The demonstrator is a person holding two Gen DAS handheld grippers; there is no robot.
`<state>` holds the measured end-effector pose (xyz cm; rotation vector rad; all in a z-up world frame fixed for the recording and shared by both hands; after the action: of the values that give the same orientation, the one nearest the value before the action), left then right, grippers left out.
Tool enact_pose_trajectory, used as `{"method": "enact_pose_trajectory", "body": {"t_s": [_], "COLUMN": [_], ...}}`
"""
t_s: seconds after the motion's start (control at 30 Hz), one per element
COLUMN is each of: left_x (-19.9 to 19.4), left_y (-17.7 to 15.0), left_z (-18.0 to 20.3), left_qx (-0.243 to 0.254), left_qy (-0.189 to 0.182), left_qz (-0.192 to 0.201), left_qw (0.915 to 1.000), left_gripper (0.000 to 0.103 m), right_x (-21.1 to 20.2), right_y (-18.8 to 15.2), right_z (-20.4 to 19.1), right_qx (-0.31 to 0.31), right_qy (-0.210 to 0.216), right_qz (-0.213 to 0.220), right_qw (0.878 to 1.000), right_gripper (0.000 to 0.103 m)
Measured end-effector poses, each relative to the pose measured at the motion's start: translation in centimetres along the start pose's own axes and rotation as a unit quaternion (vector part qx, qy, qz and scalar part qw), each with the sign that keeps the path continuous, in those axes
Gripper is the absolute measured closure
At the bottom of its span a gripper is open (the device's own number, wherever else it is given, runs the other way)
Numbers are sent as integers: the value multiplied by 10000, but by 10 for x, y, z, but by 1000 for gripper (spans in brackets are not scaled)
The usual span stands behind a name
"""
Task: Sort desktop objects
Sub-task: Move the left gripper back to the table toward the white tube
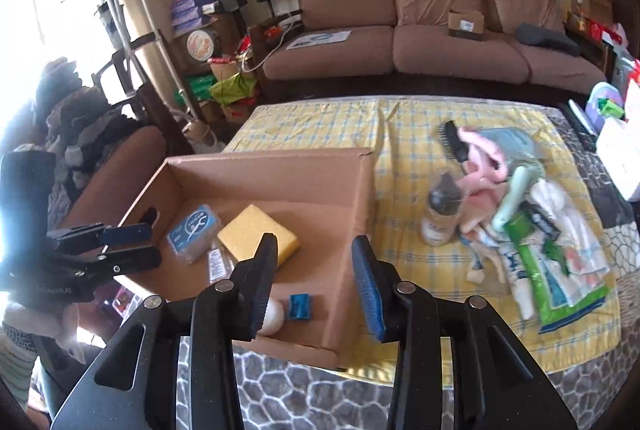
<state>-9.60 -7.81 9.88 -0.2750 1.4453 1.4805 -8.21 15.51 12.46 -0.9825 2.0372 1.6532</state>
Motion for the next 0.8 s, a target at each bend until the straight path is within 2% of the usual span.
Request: {"method": "enact_pose_trajectory", "body": {"t_s": [0.07, 0.17, 0.3, 0.43, 0.53, 0.67, 0.8], "left_x": [6, 20, 48, 86, 123, 176, 228], "left_y": [6, 16, 25, 31, 30, 33, 30], "left_z": [25, 64, 122, 175, 202, 223, 226], "left_qx": [201, 460, 726, 929, 833, 468, 128], "left_qy": [-87, -226, -448, -510, -417, -342, -214], "left_qz": [-18, -35, -67, -227, -415, -546, -779], "left_qw": [9998, 9987, 9963, 9941, 9948, 9968, 9967], "left_gripper": [38, 38, 38, 37, 38, 38, 47], "right_x": [-24, -53, -73, -76, -72, -62, -59], "right_y": [4, 2, -15, -38, -51, -67, -71], "right_z": [34, 88, 144, 177, 200, 225, 237], "right_qx": [223, 624, 1105, 1353, 1663, 1926, 2083], "right_qy": [-233, -582, -707, -758, -688, -630, -487], "right_qz": [212, 401, 453, 426, 475, 454, 361], "right_qw": [9993, 9955, 9903, 9870, 9825, 9782, 9762], "right_gripper": [54, 52, 51, 51, 51, 51, 51]}}
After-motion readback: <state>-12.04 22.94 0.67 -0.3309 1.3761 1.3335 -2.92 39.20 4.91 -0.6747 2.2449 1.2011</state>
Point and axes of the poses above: each gripper's, at about its wrist camera, not at the fingertips, and x roughly the way its jaws point, z to its right, y to its top, the point moved 6 cm from there along x, roughly the way its jaws point, and after that the axes turned 5 degrees about x, right-handed, at the moved point
